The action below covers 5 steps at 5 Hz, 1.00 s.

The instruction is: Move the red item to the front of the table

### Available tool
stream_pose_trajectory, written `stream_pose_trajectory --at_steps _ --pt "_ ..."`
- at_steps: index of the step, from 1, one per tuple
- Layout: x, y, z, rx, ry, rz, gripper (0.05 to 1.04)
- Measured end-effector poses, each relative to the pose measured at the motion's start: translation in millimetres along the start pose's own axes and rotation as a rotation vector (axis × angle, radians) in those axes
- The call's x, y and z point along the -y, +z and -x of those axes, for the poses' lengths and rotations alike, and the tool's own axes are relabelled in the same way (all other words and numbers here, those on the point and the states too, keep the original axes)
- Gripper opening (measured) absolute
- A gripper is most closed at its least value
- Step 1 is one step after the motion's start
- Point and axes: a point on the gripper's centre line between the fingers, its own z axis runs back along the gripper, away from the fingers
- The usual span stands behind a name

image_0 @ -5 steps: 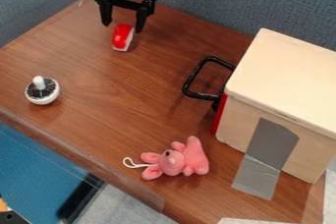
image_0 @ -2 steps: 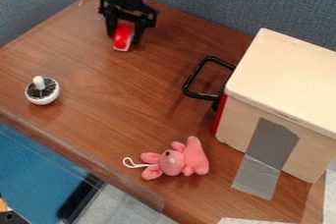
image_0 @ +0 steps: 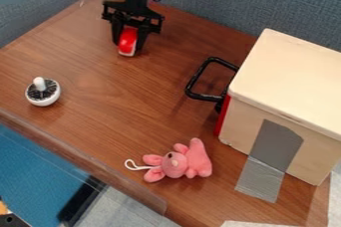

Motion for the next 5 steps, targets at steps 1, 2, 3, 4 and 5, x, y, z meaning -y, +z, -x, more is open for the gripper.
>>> stream_pose_trajectory --at_steps 1,2,3,4,5 --pt "13.9 29.4 18.5 0.048 -0.025 0.031 0.574" --pt "20.4 35.3 46.9 0.051 -0.043 0.068 0.574" --pt "26.0 32.2 75.5 0.029 -0.078 0.081 0.574" --pt "37.7 25.3 109.7 0.000 -0.156 0.066 0.574" --pt "39.0 12.7 136.3 -0.048 -0.191 0.057 0.574"
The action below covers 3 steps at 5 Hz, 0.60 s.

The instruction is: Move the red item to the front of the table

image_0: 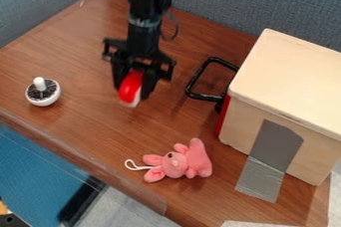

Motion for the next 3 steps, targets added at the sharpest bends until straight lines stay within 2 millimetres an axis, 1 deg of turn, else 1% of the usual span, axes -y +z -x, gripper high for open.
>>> stream_pose_trajectory --at_steps 1,2,3 --pt "6.4 -3.5 15.9 -0.025 -0.011 0.004 0.574" --pt "1.7 -4.5 28.5 -0.037 -0.005 -0.025 0.574" --pt "-2.7 -11.4 40.6 -0.064 0.004 -0.050 0.574"
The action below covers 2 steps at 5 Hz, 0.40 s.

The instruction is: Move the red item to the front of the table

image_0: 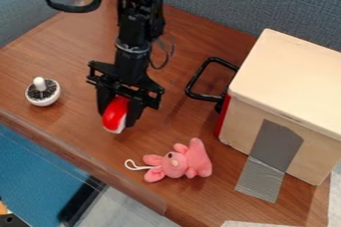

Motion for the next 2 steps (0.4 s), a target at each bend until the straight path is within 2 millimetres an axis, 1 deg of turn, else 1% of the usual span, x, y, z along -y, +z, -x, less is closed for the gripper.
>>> stream_pose_trajectory --at_steps 1,2 --pt "-4.8 -2.4 11.4 0.013 0.002 -0.023 0.574" --pt "-7.2 -9.2 16.4 0.016 0.005 -0.037 0.574"
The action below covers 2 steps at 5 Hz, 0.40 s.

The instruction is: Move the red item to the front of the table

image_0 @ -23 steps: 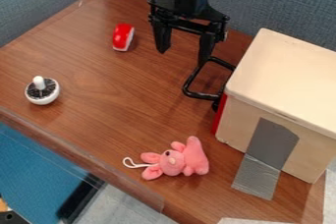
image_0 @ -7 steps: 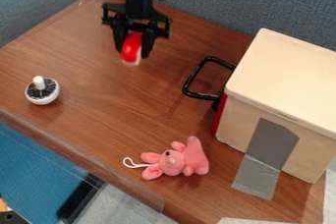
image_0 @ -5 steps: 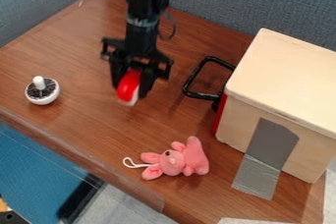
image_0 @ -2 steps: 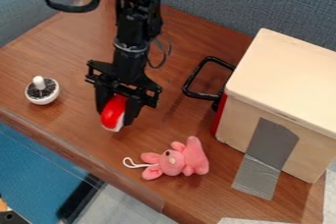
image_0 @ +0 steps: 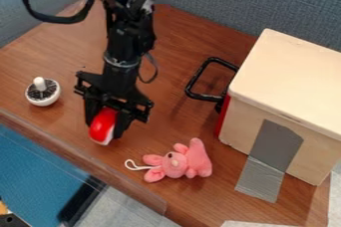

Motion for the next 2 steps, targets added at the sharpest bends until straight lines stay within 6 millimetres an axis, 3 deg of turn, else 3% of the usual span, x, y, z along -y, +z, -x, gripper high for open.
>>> stream_pose_trajectory --at_steps 1,2 --pt "-5.3 -3.7 0.2 0.013 0.009 -0.004 0.648" --pt "-8.6 -4.7 -1.4 0.024 0.016 0.002 0.926"
